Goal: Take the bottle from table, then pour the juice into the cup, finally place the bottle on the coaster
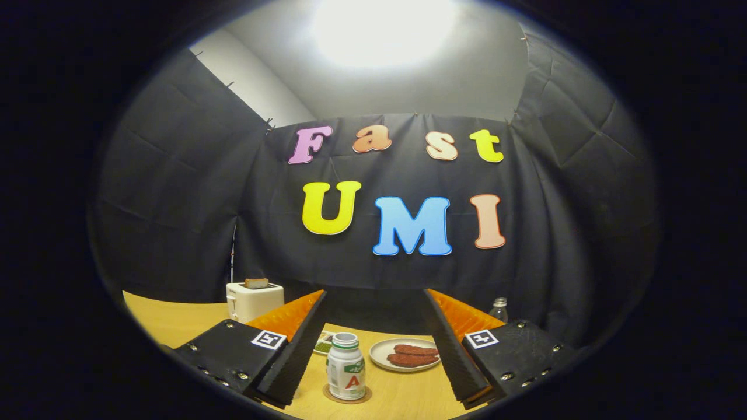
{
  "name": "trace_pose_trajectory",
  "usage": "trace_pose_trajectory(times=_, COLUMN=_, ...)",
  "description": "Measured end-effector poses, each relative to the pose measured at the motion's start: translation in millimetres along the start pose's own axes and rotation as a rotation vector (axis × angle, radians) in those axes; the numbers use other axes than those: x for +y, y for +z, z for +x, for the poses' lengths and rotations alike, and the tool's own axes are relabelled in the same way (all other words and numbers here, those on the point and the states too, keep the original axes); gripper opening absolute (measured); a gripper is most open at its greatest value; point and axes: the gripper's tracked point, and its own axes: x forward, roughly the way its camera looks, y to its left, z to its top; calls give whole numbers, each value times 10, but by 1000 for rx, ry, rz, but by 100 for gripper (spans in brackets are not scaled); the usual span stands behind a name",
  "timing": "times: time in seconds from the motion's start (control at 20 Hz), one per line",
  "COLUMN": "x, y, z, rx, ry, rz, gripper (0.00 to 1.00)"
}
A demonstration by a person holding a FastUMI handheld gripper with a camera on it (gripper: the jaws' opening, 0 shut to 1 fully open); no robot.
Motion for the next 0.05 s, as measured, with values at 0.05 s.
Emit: trace_pose_trajectory(times=0.05, x=-113, y=-21, z=-39, rx=3, ry=-13, rz=-3, gripper=96)
